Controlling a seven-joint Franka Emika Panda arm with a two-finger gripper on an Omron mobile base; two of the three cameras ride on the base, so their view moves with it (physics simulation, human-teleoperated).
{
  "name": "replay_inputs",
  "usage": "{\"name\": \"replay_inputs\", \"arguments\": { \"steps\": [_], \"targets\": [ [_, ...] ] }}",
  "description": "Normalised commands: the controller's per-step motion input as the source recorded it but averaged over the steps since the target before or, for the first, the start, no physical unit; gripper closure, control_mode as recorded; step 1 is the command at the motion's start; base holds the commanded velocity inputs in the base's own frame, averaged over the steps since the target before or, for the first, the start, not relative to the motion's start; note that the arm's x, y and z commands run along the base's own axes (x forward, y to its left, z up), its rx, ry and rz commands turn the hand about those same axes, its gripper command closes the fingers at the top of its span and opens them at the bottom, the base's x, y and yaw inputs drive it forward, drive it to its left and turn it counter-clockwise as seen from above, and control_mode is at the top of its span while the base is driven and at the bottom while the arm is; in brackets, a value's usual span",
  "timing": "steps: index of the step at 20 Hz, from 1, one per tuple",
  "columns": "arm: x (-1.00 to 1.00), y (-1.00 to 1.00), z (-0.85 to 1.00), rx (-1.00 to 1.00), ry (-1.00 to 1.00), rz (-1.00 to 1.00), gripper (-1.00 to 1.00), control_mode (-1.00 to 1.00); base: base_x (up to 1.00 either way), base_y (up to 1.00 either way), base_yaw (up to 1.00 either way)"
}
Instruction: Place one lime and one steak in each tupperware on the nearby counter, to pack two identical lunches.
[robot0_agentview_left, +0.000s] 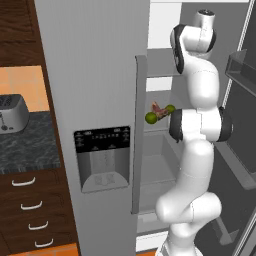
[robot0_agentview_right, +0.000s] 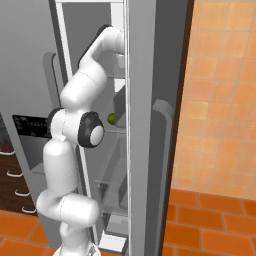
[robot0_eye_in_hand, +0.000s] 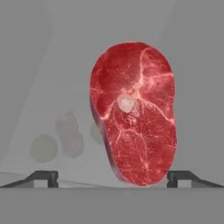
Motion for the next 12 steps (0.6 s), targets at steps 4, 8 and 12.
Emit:
{"name": "replay_inputs", "arguments": {
  "steps": [4, 8, 12],
  "targets": [
    [-0.13, 0.01, 0.0, 0.03, 0.0, 0.0, -1.0, -1.0, 0.0, 0.0, 0.0],
    [0.25, -0.08, 0.0, 0.02, -0.02, -0.02, -1.0, -1.0, 0.0, 0.0, 0.0],
    [0.37, -0.03, 0.02, 0.12, 0.0, -0.06, -1.0, -1.0, 0.0, 0.0, 0.0]
  ]
}}
